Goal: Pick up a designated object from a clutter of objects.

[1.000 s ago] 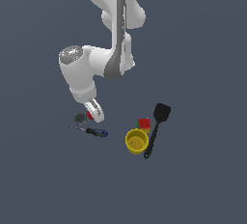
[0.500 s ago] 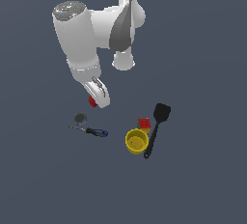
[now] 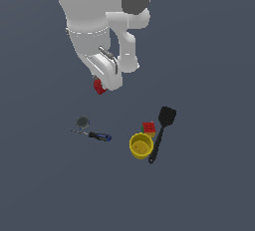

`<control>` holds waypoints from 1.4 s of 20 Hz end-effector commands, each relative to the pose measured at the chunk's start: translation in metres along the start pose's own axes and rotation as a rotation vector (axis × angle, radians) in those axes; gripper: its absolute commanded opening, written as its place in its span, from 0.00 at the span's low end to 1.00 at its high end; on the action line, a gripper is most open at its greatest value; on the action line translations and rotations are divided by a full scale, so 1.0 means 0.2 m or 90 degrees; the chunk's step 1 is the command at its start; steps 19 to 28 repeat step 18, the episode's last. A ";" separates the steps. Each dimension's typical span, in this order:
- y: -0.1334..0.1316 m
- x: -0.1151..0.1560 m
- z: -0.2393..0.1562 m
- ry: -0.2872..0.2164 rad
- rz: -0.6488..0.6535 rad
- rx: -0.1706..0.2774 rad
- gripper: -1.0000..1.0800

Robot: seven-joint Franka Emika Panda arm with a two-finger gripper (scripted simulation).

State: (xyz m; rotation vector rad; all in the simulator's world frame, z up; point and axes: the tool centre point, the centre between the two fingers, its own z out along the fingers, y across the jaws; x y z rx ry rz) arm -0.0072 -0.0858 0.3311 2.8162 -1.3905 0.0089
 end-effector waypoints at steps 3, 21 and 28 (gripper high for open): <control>-0.04 -0.03 -0.16 -0.002 -0.001 -0.001 0.00; -0.10 -0.06 -0.33 -0.003 -0.002 -0.001 0.00; -0.10 -0.06 -0.33 -0.003 -0.002 -0.001 0.00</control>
